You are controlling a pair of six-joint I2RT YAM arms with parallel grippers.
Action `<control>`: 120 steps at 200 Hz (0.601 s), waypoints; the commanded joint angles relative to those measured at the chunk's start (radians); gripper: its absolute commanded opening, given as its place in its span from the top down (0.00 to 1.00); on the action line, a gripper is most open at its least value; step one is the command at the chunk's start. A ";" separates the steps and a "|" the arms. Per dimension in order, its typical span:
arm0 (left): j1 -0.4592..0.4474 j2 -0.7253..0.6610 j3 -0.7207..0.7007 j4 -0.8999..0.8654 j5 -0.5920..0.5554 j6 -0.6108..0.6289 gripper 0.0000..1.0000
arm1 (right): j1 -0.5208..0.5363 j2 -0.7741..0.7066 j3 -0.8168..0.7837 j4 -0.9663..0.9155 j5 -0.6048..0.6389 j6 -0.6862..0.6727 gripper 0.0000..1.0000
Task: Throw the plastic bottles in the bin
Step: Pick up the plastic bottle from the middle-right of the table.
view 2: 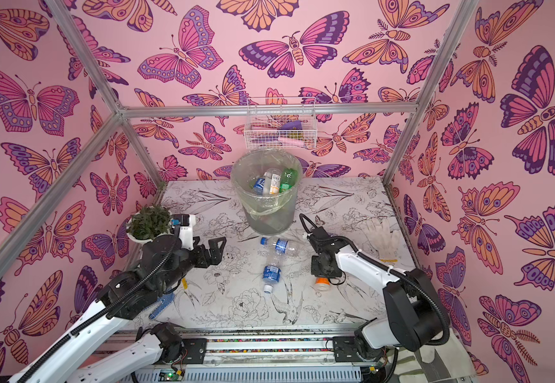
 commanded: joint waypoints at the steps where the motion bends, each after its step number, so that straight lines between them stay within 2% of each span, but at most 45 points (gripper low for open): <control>1: -0.004 -0.009 -0.008 -0.011 -0.019 0.001 0.00 | 0.000 -0.064 0.046 -0.054 0.009 -0.012 1.00; 49: -0.004 -0.003 -0.021 -0.011 -0.010 -0.011 0.00 | 0.012 -0.183 0.144 -0.104 0.021 -0.049 1.00; 120: -0.004 -0.032 -0.109 -0.010 0.019 -0.070 0.00 | 0.020 -0.301 0.397 -0.141 0.057 -0.144 1.00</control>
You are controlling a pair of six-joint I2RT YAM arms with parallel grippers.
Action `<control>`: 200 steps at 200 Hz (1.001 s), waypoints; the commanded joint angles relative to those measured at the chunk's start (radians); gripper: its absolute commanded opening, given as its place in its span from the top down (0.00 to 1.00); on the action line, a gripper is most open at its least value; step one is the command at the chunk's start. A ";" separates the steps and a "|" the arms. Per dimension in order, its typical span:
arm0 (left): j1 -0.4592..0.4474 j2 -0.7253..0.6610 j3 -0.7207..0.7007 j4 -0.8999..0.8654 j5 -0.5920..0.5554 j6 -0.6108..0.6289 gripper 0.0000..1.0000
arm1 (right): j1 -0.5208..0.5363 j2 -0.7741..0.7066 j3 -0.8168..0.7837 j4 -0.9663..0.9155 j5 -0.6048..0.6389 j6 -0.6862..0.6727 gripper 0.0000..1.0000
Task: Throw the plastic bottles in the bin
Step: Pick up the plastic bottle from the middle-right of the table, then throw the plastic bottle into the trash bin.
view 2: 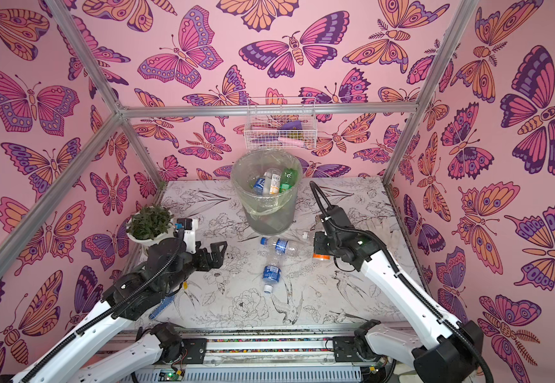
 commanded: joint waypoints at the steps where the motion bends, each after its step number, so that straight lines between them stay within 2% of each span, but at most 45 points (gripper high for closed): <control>1: -0.004 -0.017 -0.040 -0.010 0.020 -0.042 0.00 | 0.008 -0.025 0.097 -0.033 0.030 -0.061 1.00; 96: -0.007 -0.024 -0.203 0.016 0.106 -0.194 0.01 | 0.064 -0.031 0.384 0.068 0.039 -0.171 1.00; 200: -0.009 -0.070 -0.219 0.016 0.103 -0.184 0.01 | 0.135 0.110 0.616 0.079 0.075 -0.212 1.00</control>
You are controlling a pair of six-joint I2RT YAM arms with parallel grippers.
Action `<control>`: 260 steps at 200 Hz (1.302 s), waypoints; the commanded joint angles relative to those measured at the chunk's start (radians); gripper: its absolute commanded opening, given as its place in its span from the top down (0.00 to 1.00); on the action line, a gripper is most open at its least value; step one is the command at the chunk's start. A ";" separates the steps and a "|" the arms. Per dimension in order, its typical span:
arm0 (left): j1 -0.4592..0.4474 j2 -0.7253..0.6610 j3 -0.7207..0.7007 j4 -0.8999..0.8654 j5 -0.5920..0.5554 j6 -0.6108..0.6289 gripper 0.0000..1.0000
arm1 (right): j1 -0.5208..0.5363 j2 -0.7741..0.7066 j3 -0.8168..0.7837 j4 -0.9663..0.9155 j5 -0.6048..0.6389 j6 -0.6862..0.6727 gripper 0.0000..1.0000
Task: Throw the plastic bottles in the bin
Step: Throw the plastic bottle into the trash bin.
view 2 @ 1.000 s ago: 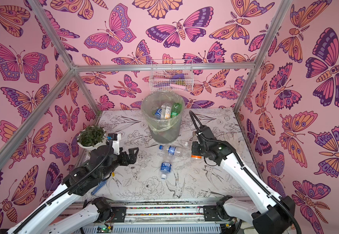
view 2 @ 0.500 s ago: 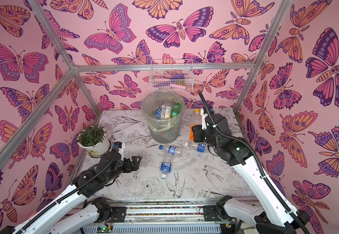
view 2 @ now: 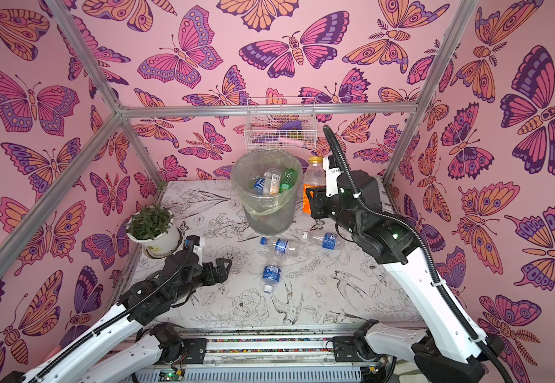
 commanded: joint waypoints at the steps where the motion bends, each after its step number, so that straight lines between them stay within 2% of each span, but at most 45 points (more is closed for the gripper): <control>1: -0.008 -0.033 -0.023 0.011 0.003 -0.006 0.01 | 0.024 0.032 0.081 0.028 0.030 -0.041 1.00; 89: -0.008 -0.122 -0.033 -0.037 -0.011 0.003 0.01 | 0.066 0.224 0.343 0.025 0.038 -0.064 1.00; 115: -0.008 -0.148 -0.030 -0.058 -0.018 0.002 0.01 | 0.064 0.348 0.480 0.008 0.053 -0.086 1.00; 169: -0.008 -0.185 -0.011 -0.096 -0.026 -0.008 0.02 | 0.047 0.804 0.889 -0.122 0.021 -0.100 1.00; 175: -0.008 -0.189 -0.007 -0.103 -0.027 -0.008 0.01 | 0.038 0.854 0.938 -0.159 0.011 -0.083 0.91; 177: -0.008 -0.190 -0.005 -0.105 -0.027 -0.008 0.01 | 0.035 0.871 0.955 -0.172 0.007 -0.078 0.84; 190: -0.008 -0.200 0.005 -0.121 -0.030 -0.009 0.02 | 0.020 0.945 1.041 -0.249 0.003 -0.053 0.36; 194: -0.008 -0.204 0.009 -0.127 -0.032 -0.009 0.02 | 0.020 0.950 1.048 -0.259 0.009 -0.051 0.18; 196: -0.008 -0.207 0.009 -0.129 -0.033 -0.009 0.02 | 0.020 0.951 1.047 -0.259 0.012 -0.052 0.06; 198: -0.008 -0.208 0.012 -0.132 -0.034 -0.009 0.02 | 0.020 0.950 1.044 -0.257 0.013 -0.054 0.01; 232: -0.008 -0.219 0.019 -0.150 -0.046 -0.007 0.01 | 0.023 0.810 0.862 -0.123 0.018 -0.071 0.01; 260: -0.008 -0.190 0.027 -0.146 -0.047 -0.011 0.01 | 0.024 0.740 0.826 -0.108 0.009 -0.082 0.01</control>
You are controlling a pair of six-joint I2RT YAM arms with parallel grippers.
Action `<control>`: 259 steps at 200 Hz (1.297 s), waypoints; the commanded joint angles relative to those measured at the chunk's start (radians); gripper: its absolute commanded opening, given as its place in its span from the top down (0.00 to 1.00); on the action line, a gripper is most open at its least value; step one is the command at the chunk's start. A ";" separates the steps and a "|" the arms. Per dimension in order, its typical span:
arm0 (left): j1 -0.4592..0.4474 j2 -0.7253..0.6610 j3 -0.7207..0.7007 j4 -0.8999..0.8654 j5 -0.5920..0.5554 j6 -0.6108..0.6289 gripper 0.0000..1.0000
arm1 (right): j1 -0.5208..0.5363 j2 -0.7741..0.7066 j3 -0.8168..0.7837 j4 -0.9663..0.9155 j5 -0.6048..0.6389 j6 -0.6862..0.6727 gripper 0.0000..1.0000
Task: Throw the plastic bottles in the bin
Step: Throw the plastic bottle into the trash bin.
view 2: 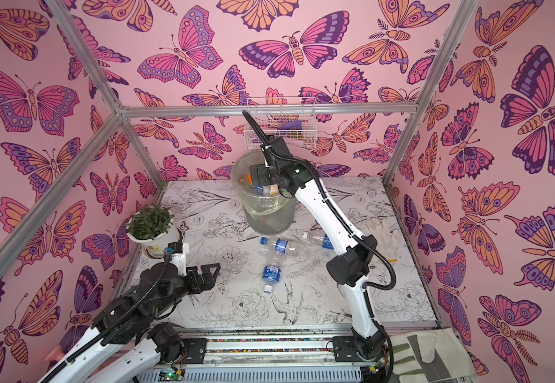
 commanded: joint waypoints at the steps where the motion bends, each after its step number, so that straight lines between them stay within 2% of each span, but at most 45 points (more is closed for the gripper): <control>1: -0.002 0.021 0.026 -0.025 -0.020 -0.010 0.01 | 0.001 -0.141 0.015 0.055 -0.004 -0.024 0.01; 51: -0.002 0.038 0.045 -0.025 -0.023 -0.002 0.01 | 0.001 -0.202 -0.047 0.065 0.016 -0.034 0.01; 147: -0.016 0.106 0.042 0.005 0.014 0.006 0.02 | 0.002 -0.401 -0.314 0.144 0.053 -0.034 0.01; 206: -0.111 0.209 0.053 0.060 -0.006 -0.005 0.02 | -0.007 -0.611 -0.560 0.205 0.112 -0.024 0.01; 259: -0.202 0.377 0.097 0.137 -0.006 -0.005 0.02 | -0.077 -0.784 -0.774 0.225 0.139 0.022 0.01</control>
